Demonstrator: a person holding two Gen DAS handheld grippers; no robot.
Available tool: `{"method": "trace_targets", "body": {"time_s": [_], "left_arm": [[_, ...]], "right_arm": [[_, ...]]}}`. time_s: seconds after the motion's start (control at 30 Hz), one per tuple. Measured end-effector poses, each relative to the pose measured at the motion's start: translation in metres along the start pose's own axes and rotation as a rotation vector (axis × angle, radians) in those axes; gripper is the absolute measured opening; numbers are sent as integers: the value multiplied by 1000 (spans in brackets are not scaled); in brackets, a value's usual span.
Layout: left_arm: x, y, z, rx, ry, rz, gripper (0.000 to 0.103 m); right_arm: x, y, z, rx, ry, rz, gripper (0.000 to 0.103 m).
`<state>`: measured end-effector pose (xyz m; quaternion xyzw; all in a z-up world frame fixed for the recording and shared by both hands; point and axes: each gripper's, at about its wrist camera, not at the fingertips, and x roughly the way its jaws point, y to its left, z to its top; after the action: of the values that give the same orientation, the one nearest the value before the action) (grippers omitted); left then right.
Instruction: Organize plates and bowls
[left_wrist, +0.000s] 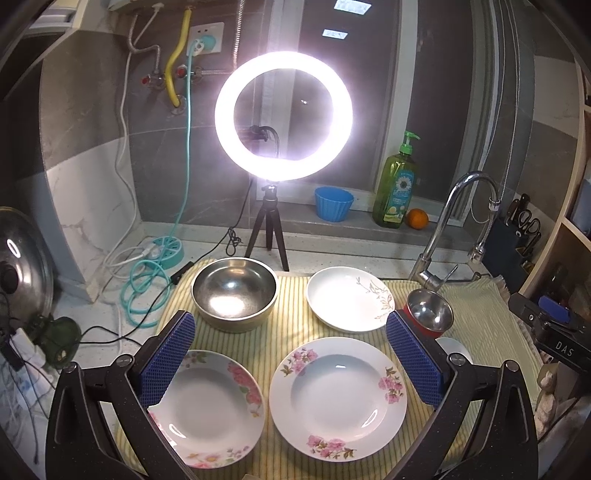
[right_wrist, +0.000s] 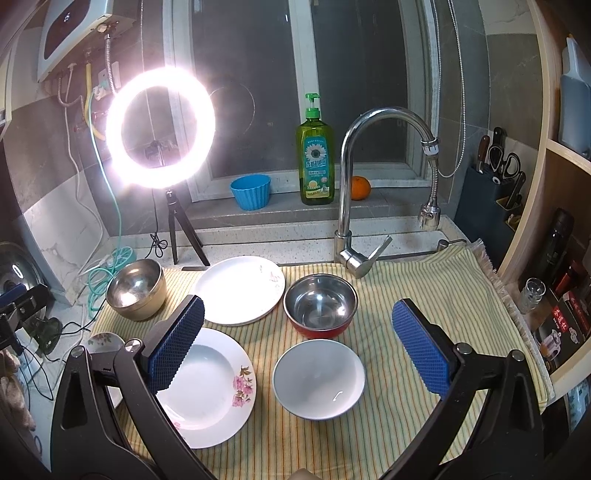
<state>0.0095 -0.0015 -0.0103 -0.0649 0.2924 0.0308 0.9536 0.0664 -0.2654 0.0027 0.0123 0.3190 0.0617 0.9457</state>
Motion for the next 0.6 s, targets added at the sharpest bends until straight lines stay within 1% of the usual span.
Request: {"method": "trace_targets", "body": {"time_s": [0.6], "left_arm": [[2, -4, 2, 5, 0, -9, 103]], "right_arm": [[0, 0, -1, -1, 0, 3, 103]]}}
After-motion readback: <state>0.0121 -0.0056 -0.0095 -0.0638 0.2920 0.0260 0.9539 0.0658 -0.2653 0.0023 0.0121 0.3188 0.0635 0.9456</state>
